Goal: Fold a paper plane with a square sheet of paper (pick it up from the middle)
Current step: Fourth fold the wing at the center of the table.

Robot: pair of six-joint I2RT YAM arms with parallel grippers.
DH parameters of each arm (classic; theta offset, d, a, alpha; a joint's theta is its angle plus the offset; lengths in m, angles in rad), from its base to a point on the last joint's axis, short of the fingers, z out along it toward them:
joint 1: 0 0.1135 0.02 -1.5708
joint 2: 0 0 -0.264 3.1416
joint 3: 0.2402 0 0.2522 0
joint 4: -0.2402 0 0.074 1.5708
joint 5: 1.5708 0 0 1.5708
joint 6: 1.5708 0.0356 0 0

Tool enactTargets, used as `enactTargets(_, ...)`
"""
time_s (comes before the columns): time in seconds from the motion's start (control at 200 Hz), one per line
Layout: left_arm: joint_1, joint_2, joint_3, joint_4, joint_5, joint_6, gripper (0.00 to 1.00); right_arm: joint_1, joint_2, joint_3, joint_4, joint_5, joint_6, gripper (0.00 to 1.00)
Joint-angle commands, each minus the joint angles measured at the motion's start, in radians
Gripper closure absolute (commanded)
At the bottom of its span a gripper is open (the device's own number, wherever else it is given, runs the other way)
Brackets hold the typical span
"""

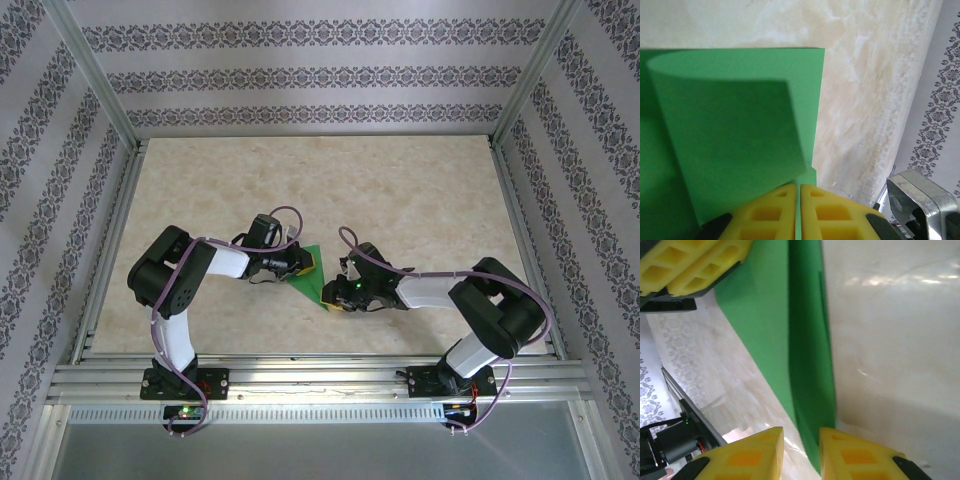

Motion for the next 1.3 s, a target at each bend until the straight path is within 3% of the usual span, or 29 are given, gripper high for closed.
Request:
enactTargets(0.0, -0.008, 0.028, -0.007, -0.045, -0.014, 0.012, 0.9, 0.008, 0.024, 0.029, 0.015, -0.017, -0.019, 0.73)
enactTargets(0.135, -0.008, 0.028, -0.007, -0.043, -0.011, 0.009, 0.9, 0.011, 0.043, 0.04, -0.022, 0.012, -0.03, 0.74)
enactTargets(0.56, -0.008, 0.026, -0.009, -0.041, -0.008, 0.007, 0.9, 0.004, 0.063, 0.0, 0.038, -0.002, 0.012, 0.94)
enactTargets(0.934, -0.01, 0.028, -0.011, -0.037, -0.009, 0.006, 0.91, -0.004, -0.004, 0.003, -0.027, 0.008, -0.032, 0.79)
enactTargets(1.294, -0.009, 0.027, -0.013, -0.036, -0.009, 0.003, 0.9, 0.001, 0.016, 0.001, -0.042, 0.018, -0.042, 0.81)
